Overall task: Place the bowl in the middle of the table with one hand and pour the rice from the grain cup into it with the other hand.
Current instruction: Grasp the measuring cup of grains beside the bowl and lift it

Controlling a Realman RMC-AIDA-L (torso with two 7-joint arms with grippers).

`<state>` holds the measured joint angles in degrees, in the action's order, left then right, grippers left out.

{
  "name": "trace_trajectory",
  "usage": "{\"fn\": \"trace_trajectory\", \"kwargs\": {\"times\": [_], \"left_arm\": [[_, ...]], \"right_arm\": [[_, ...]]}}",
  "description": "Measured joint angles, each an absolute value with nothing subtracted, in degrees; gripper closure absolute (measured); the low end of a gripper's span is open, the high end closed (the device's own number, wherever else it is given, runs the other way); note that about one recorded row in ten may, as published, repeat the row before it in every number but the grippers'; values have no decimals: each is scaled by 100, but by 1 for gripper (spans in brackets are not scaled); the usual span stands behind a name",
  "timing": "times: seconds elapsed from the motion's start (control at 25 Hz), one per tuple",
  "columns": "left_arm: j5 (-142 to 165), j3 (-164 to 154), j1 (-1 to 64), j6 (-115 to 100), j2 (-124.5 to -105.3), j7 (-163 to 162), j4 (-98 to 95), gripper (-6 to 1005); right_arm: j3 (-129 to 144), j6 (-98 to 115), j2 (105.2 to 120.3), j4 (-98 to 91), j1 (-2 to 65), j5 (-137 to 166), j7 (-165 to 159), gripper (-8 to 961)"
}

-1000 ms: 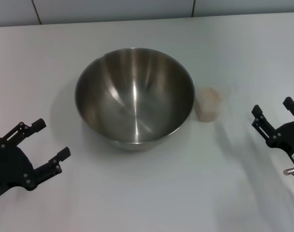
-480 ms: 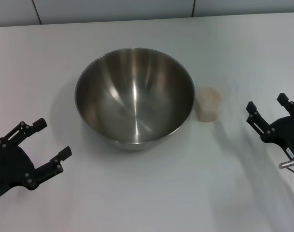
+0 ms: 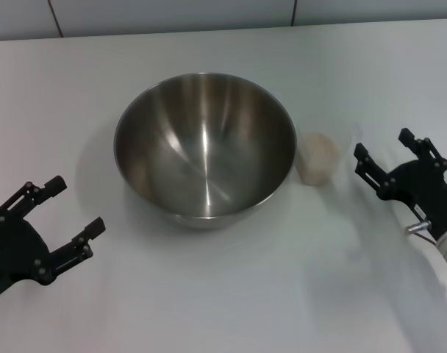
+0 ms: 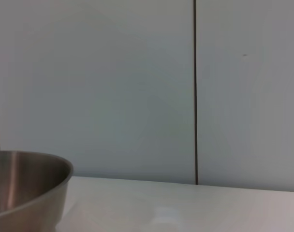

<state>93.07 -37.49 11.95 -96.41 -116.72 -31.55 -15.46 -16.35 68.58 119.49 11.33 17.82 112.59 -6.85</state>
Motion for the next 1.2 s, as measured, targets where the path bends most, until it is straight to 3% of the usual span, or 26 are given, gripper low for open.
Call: {"fn": "trace_trajectory", "kwargs": {"times": [1.2], "left_arm": [[9308, -3485, 1222, -9677, -11717, -3129, -1547, 168]], "right_arm": [[-1811, 6326, 11944, 952, 2380, 11250, -703, 136]]}}
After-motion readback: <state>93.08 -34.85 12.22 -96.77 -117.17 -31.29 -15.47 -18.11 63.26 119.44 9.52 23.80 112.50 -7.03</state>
